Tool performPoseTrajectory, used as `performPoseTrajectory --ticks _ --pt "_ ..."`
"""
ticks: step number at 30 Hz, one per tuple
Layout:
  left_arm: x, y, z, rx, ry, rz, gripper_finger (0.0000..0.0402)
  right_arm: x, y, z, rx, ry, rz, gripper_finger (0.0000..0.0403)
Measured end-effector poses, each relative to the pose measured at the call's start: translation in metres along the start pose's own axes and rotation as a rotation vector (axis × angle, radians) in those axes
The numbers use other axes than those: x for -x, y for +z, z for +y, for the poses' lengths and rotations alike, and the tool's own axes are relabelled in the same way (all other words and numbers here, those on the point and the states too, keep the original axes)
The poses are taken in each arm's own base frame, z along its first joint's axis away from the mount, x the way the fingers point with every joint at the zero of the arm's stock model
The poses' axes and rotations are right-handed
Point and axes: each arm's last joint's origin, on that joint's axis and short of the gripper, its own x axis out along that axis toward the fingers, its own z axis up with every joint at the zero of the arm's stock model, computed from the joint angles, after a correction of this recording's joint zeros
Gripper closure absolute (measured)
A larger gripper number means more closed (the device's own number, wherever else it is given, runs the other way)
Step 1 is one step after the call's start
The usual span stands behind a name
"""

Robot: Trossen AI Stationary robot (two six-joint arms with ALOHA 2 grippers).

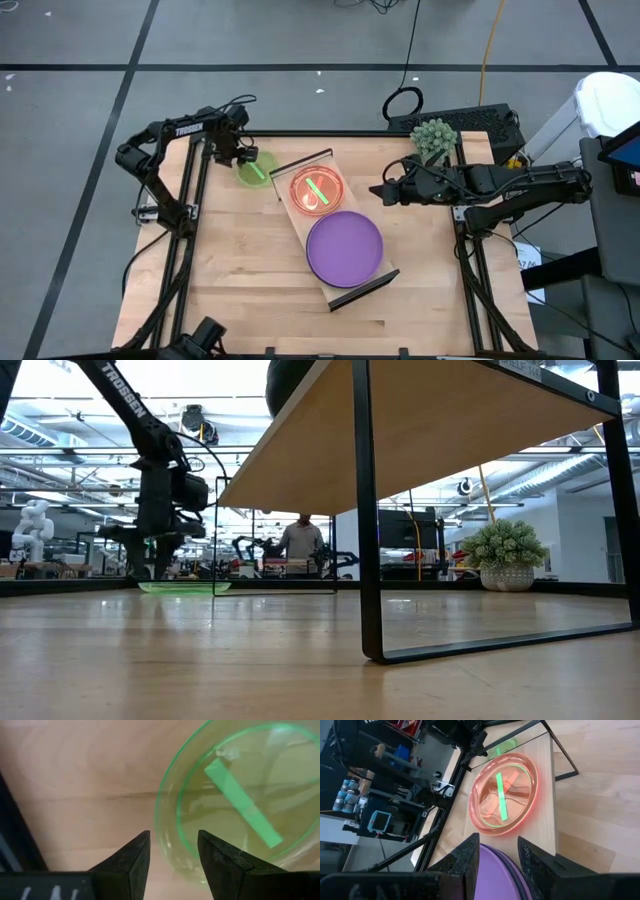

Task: Place and stack plates onto a shelf
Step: Stack the green plate on top of the green plate on the shelf

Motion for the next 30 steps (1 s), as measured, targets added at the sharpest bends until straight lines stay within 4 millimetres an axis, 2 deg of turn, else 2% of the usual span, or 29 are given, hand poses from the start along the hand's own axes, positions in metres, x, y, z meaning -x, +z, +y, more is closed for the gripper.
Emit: performPoseTrajectory --ticks 14,18,24,30 --pt "-0.023 -0.023 -0.018 0.097 -0.014 0.028 0.0232 0.000 0.000 0.001 0.006 0.010 0.011 0.0284" --pt "-0.017 -0.029 -0.020 0.068 -0.017 0.026 0.0232 0.000 -0.001 0.001 0.003 0.022 0.045 0.0284" --pt "0.006 -0.038 -0.019 0.082 -0.038 -0.047 0.0232 0.000 -0.001 0.001 -0.001 0.024 0.049 0.0284" --pt "0.004 -0.037 -0.007 0.111 0.011 -0.060 0.0232 0.000 -0.001 0.001 -0.001 0.023 0.049 0.0284"
